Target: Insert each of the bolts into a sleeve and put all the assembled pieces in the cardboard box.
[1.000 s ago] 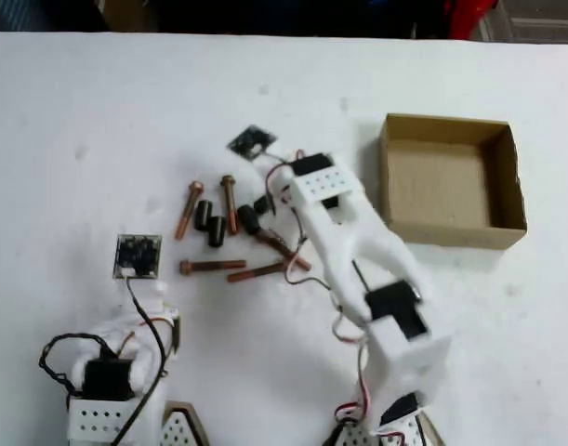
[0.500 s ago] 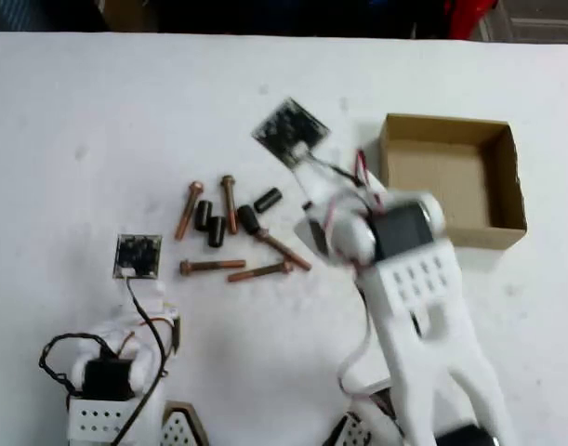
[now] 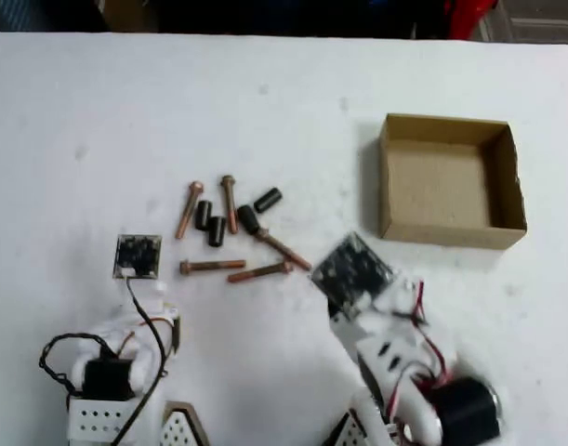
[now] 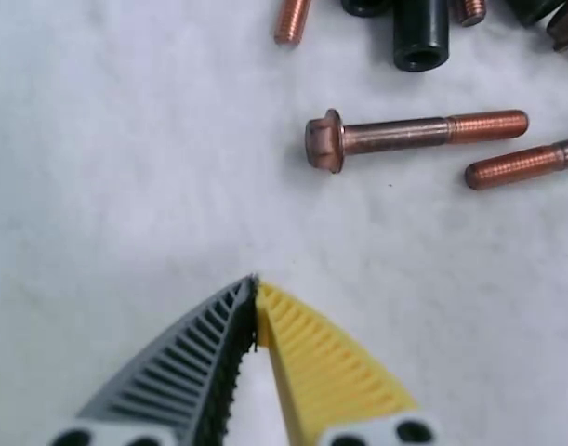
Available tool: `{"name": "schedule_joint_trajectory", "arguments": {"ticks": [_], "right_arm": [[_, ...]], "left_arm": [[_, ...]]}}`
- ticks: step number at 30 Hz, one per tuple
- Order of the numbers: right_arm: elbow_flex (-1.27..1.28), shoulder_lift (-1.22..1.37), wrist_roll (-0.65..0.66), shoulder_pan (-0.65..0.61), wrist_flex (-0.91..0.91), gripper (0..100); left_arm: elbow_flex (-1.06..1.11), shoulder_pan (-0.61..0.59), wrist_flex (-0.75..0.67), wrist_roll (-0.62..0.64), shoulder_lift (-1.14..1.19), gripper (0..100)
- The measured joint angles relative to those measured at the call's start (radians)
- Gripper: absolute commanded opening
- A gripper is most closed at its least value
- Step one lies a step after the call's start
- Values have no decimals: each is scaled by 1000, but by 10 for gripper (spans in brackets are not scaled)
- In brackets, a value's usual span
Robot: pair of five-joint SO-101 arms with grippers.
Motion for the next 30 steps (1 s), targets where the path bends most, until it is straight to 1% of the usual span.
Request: {"name": "schedule_joint_trajectory", "arguments": {"ticks": [4,8,25,30], "right_arm": [[26,-109,0,-2,60,15],[28,-157,0,-2,100,15],[28,-169,0,3,100,15],[51,-169,0,3,26,15]], "left_arm": [[0,0,0,0,0,24],[0,0,0,0,0,24],[0,0,0,0,0,24],[0,0,0,0,0,24]]}}
